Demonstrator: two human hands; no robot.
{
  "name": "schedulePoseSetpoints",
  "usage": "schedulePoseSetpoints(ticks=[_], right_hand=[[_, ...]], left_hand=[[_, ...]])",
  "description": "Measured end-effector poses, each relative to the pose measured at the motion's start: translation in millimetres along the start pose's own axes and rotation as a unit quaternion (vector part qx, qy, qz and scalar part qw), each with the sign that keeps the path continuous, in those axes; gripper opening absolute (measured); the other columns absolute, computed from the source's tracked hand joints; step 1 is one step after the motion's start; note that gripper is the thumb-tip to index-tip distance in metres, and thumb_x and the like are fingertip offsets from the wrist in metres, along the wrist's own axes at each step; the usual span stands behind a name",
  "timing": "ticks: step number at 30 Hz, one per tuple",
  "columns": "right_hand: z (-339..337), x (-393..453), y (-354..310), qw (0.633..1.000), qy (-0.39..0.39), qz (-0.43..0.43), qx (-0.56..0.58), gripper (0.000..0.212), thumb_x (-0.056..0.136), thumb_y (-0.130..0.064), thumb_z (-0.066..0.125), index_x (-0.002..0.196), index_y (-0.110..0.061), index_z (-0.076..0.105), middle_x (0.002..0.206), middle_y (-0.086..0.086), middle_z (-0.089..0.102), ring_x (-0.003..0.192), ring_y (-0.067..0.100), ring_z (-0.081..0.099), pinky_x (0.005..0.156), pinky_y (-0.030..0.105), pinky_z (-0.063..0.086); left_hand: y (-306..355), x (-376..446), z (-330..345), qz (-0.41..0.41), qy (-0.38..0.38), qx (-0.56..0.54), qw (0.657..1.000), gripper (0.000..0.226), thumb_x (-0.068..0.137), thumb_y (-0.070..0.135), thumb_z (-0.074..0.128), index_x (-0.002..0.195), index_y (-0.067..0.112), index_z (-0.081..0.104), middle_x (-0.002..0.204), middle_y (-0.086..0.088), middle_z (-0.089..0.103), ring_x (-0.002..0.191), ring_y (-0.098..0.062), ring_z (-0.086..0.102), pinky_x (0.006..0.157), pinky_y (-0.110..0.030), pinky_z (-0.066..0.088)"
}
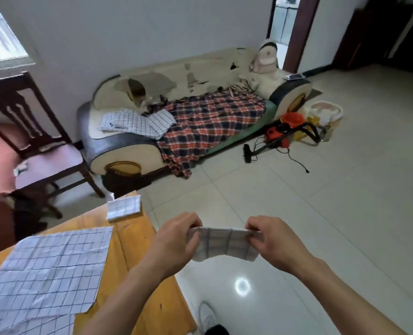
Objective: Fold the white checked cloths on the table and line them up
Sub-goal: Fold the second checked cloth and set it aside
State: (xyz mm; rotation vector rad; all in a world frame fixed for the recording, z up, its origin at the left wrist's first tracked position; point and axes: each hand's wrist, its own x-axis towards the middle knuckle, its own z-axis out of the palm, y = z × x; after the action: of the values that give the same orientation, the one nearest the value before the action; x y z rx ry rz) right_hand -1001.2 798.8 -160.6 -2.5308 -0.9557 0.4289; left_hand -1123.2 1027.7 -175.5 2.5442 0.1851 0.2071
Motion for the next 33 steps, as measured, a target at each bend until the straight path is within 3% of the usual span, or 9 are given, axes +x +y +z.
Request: schedulePoseSetpoints(ticks=[9,17,22,28,33], right_hand=[[-10,151,-24,0.996,-0.064,-0.024,-0.057,0.013,0.091,-0.019,0.059,0.083,-0.029,0.058,0.086,-0.013,0.061,0.081,0.006,0.056,0.069,0.025,0.047],[48,263,-96,0.973,-0.173,-0.147,-0.046,0.010,0.089,-0.021,0.059,0.081,-0.026,0.058,0.080,-0.012,0.062,0.076,0.007,0.057,0.071,0.033,0.051],[93,338,-128,0.947,-0.236,-0.214,-0.031,0.009,0.088,-0.018,0.060,0.083,-0.026,0.061,0.082,-0.010,0.064,0.080,0.013,0.059,0.074,0.035,0.051],[160,430,-150,0.910,-0.325,-0.257,-0.007,0.015,0.087,-0.011,0.059,0.078,-0.023,0.061,0.075,-0.006,0.064,0.073,0.014,0.060,0.067,0.035,0.052],[202,481,-174,0.881,-0.379,-0.283,-0.016,0.017,0.092,-0.013,0.060,0.081,-0.025,0.062,0.083,-0.006,0.066,0.078,0.008,0.060,0.062,0.017,0.045]], left_hand=[[-87,75,0,-0.082,0.043,-0.052,0.994,0.008,0.098,0.028,0.055,0.095,0.035,0.050,0.089,0.018,0.052,0.082,-0.006,0.052,0.070,-0.025,0.049],[-181,53,-37,-0.243,0.088,-0.081,0.963,0.015,0.094,0.021,0.060,0.088,0.032,0.051,0.087,0.014,0.055,0.079,-0.010,0.053,0.069,-0.034,0.051],[-231,41,-42,-0.350,0.152,-0.130,0.915,0.016,0.091,0.016,0.063,0.084,0.029,0.055,0.080,0.012,0.059,0.077,-0.011,0.057,0.065,-0.032,0.050],[-284,58,-44,-0.506,0.225,-0.226,0.801,0.011,0.090,0.019,0.068,0.083,0.025,0.062,0.087,0.006,0.068,0.083,-0.010,0.064,0.071,-0.030,0.055],[-315,66,-35,-0.565,0.228,-0.201,0.767,0.014,0.088,0.018,0.068,0.083,0.029,0.060,0.084,0.007,0.066,0.081,-0.014,0.062,0.067,-0.031,0.055]])
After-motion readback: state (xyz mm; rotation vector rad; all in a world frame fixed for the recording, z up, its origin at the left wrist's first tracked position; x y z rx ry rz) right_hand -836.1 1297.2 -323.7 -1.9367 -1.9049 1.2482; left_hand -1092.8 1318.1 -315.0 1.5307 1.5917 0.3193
